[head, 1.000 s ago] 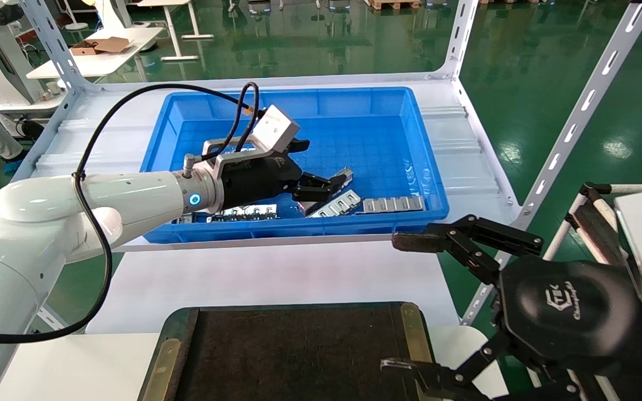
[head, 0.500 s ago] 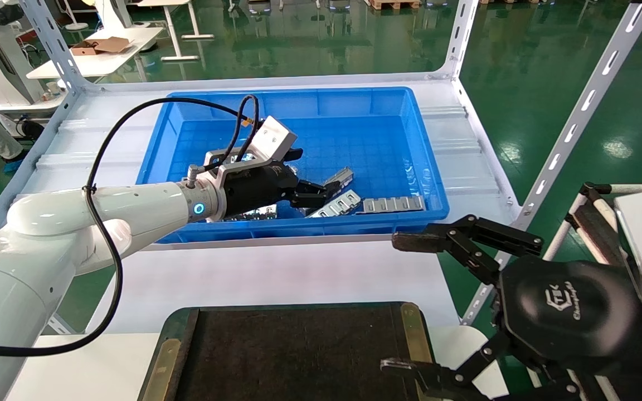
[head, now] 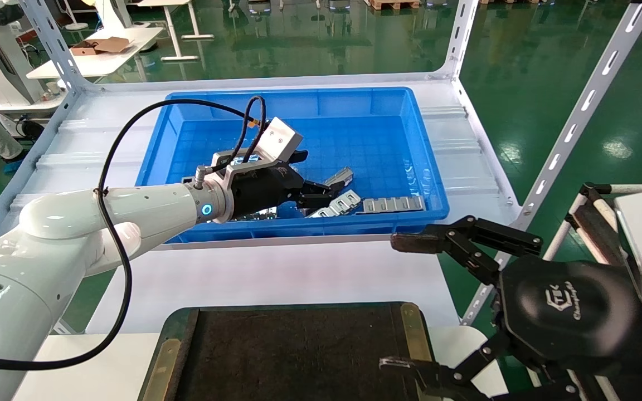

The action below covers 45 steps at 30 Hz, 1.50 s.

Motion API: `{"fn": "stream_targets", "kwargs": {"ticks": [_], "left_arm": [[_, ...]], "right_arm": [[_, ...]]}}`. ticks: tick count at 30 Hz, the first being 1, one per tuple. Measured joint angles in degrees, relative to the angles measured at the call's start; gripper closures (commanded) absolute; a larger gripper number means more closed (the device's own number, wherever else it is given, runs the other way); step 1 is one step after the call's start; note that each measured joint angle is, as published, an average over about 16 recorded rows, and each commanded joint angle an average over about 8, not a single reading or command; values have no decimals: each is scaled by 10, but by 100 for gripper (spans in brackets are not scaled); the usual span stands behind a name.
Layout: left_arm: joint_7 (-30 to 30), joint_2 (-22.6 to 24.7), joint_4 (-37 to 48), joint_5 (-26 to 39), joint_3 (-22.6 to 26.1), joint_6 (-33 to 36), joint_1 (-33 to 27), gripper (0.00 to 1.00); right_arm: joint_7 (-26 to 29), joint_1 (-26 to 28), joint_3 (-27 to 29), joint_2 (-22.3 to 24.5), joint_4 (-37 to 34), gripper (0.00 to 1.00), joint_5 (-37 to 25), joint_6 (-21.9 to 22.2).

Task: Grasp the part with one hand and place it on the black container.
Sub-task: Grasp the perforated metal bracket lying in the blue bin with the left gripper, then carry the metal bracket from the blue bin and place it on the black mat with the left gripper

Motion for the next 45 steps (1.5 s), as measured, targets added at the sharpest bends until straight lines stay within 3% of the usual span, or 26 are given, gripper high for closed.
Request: {"fn": "stream_targets", "kwargs": {"ticks": [24,45], "left_arm": [[-26,-3,-12,-56,76,-45,13,100],[-8,-7,-6,-111,98,-32,2,100]], "right_arm": [[0,0,-1,0,0,100,1,0],[-1,0,-2,1,0,100,1,1]]}}
